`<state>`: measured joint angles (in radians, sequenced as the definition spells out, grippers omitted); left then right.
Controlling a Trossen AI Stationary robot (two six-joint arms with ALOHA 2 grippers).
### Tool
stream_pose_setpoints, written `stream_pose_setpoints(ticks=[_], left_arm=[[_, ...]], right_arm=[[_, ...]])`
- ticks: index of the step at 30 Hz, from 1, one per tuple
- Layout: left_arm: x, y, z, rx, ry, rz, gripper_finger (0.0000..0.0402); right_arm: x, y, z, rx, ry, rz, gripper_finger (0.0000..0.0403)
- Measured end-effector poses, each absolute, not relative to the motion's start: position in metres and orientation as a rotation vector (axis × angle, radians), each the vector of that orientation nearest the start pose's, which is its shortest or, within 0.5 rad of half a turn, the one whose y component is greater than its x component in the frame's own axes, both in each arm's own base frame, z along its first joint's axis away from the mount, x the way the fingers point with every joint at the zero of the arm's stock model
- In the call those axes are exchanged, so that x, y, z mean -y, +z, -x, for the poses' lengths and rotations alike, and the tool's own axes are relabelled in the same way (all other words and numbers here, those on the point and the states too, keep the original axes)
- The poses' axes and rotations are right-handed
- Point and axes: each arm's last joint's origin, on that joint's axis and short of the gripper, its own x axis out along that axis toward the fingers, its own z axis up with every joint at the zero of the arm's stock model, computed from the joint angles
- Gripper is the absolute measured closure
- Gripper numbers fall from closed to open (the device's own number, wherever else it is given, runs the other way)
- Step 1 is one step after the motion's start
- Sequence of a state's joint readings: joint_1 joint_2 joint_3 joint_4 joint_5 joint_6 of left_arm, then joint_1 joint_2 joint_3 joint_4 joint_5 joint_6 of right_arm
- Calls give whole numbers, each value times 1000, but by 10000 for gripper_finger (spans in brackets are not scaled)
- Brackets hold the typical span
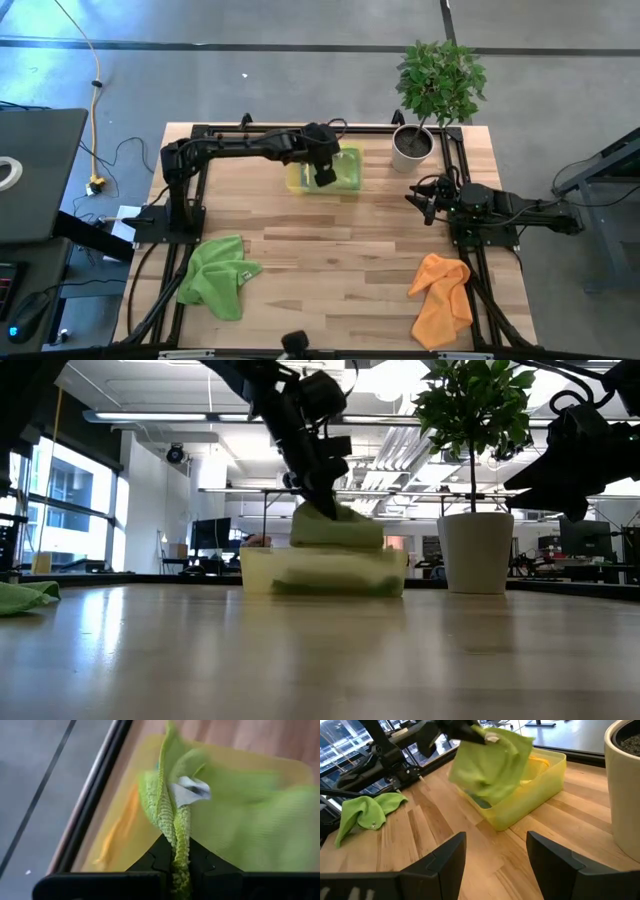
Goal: Fold microfiber towels
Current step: Put the folded light green microfiber cloth into the yellow bin
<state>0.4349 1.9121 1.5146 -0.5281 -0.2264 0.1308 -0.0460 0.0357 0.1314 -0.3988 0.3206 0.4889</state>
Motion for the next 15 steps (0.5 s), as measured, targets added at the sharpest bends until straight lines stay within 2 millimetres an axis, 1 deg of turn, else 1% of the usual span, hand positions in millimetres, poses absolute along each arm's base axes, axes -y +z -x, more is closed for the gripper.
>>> stream_pose_setpoints(ticks=[3,8,15], left_arm=[[-194,237,-369,-963,563,-16,388],[-207,233,-361,-972,508,36,387],[-210,215,-365,-1022,462,33,386]], right_arm=[[13,168,-85,-207,-429,-438,204],[13,168,-85,-207,-430,-438,204],[13,167,-85,-209,-431,-438,204]])
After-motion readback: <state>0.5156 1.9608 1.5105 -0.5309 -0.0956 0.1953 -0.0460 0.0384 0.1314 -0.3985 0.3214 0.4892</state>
